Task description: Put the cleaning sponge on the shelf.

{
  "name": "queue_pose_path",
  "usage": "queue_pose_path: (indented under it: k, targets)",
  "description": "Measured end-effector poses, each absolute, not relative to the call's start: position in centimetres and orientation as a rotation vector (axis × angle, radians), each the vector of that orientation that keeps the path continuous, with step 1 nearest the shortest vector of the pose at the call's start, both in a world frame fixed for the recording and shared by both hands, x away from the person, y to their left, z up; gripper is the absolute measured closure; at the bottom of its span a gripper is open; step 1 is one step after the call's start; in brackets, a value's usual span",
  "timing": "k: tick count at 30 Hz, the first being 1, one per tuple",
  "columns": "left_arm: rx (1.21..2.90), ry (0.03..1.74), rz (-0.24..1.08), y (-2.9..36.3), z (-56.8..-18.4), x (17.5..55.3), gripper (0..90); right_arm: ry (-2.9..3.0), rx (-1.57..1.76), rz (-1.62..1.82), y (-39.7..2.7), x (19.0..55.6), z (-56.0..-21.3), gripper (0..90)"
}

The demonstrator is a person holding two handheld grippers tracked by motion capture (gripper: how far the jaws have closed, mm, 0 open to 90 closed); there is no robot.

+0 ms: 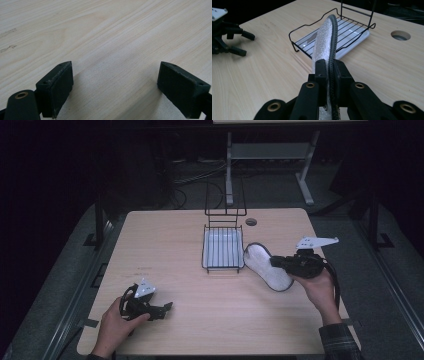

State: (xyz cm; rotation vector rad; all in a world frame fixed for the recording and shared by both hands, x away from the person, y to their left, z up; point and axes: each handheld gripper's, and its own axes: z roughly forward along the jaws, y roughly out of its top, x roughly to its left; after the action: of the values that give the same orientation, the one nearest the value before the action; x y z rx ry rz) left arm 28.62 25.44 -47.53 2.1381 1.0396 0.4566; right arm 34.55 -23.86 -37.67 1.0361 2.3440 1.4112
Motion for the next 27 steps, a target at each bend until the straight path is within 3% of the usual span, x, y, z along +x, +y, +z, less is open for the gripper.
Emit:
queue_pose_path:
  k: [27]
  targets:
    - [2.138, 1.04, 0.456, 25.4, -47.5, 28.6, 12.6, 2.293, 1.029, 1.477, -20.7, 39.2, -35.6, 82.9]
